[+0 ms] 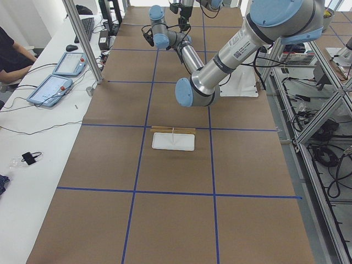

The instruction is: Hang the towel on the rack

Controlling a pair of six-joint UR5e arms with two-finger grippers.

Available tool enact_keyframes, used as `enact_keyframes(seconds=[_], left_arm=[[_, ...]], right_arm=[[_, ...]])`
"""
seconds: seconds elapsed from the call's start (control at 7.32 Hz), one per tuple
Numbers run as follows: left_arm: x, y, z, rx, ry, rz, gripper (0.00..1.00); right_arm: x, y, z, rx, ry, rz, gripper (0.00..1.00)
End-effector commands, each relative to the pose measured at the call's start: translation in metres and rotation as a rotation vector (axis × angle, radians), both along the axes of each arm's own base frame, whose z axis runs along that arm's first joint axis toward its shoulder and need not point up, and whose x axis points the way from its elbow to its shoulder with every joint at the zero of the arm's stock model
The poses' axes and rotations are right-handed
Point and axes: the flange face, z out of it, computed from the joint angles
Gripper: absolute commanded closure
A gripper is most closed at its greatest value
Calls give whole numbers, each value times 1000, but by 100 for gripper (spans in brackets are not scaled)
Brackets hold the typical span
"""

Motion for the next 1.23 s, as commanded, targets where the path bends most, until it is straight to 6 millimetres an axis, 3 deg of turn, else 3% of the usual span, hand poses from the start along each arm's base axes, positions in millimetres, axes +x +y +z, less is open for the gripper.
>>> enact_keyframes(seconds=[0.0, 0.41, 0.68, 0.96, 1.09], left_arm=[[19, 16, -6, 12, 4, 18, 2], [46, 43, -3, 9, -2, 66, 2], [47, 50, -5, -7, 4, 70, 4], [39, 54, -13, 36, 47, 71, 100], [37, 54, -14, 62, 64, 68, 100]], right_arm=[[-5, 4, -5, 15, -8, 1, 100], [-6, 1, -6, 30, -22, 8, 100], [-2, -7, -1, 30, -6, 32, 100], [-2, -7, 0, 31, -5, 34, 100], [-2, -7, 0, 31, -7, 32, 100]])
